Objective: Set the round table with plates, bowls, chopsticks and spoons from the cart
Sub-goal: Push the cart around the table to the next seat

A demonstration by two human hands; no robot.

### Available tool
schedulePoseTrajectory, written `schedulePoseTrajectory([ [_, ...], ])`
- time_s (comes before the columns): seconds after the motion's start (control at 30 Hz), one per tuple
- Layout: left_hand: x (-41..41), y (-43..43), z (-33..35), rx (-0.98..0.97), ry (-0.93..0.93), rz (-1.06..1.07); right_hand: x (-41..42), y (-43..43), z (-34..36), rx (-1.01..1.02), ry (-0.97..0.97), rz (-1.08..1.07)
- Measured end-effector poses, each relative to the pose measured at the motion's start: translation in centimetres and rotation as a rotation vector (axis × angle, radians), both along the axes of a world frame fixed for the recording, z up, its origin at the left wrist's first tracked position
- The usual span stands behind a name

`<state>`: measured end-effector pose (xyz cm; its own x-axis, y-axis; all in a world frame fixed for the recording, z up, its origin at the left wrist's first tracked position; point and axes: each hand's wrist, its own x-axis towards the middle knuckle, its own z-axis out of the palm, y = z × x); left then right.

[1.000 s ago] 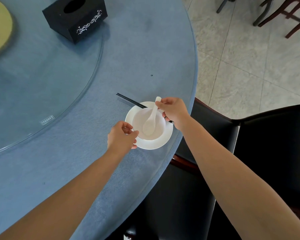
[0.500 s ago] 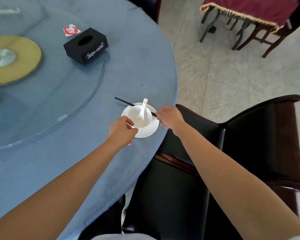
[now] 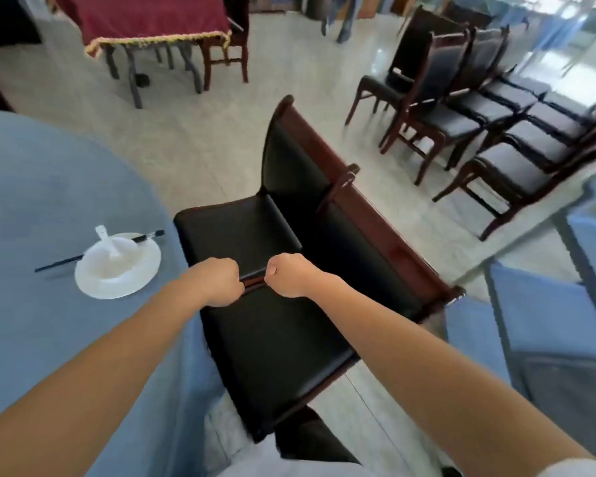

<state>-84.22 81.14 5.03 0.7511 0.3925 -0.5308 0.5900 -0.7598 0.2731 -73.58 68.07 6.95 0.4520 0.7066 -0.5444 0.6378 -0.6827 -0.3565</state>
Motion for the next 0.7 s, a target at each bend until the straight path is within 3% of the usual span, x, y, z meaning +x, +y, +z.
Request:
schedulePoseTrajectory([
  [0.13, 2.5, -11.6, -1.5, -0.103, 0.197, -0.412, -3.0, -12.8, -3.4, -0.130, 0.141, -0.304],
  [0.23, 2.8, -22.2, -1.9, -0.145, 0.220, -0.696, -4.7, -23.9, -5.7, -0.277, 0.275, -0.541],
  [0.33, 3.1, -31.7, -1.4, -0.124, 0.215, -0.993, -6.4, -34.0, -5.7, -0.254, 0.231, -0.779],
  [0.47, 3.2, -42.5, -1.7, -0.091, 0.232, -1.163, -9.4, -45.4, -5.0, -0.248, 0.148, -0.937],
  [0.7, 2.7, -64.1, -1.7, -0.028, 0.163, -1.441, -14.6, -64.7, -4.4, -0.226, 0.221, -1.164],
])
